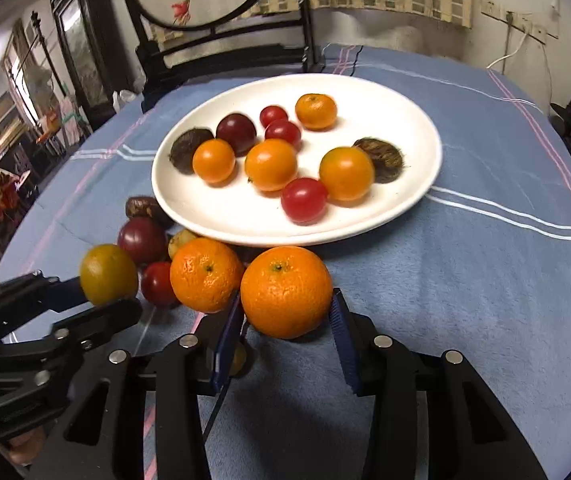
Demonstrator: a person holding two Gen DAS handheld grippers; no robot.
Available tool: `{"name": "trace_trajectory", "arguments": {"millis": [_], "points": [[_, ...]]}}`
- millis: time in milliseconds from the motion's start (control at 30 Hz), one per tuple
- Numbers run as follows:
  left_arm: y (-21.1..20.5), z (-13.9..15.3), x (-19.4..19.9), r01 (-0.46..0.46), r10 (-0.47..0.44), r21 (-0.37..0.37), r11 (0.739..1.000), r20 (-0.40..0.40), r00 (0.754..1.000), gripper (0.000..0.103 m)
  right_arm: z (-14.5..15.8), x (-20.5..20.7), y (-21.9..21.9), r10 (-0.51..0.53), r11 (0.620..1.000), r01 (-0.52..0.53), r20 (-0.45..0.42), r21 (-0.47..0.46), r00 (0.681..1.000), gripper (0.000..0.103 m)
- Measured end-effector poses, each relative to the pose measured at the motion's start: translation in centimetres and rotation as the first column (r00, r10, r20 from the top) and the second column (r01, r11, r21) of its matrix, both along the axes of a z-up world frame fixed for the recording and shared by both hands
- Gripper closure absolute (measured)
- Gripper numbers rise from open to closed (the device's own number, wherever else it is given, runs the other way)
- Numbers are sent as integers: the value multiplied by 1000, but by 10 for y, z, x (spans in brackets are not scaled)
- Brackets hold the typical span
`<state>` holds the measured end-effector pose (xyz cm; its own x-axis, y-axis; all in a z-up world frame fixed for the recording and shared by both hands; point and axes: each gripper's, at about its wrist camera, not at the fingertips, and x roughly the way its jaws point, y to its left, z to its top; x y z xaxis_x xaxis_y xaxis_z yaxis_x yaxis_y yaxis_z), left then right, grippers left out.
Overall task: Organize fruits
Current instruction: 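Carry the greenish tomato to the plate with left tool while right carries a mandarin, then open both tools over the plate and withdraw them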
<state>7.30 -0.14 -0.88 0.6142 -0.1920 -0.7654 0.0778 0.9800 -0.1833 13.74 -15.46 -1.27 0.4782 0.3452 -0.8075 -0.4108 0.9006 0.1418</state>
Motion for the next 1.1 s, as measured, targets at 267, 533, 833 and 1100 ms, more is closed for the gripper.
{"name": "trace_trajectory", "arguments": {"millis": [267,533,833,1100], "points": [[4,17,3,-8,8,-13,1000,5,1000,66,31,-2,-20,-93,986,77,110,149,990,59],[3,58,54,0,0,20,1000,45,999,66,58,20,-23,-206,951,160,159,263,965,59],[12,34,126,-78,78,8,997,-33,996,66,26,63,-14,-227,934,195,76,300,971,59],[3,22,154,-62,63,8,998,-57,996,60,15,67,-11,-213,908,172,69,383,974,42]]}}
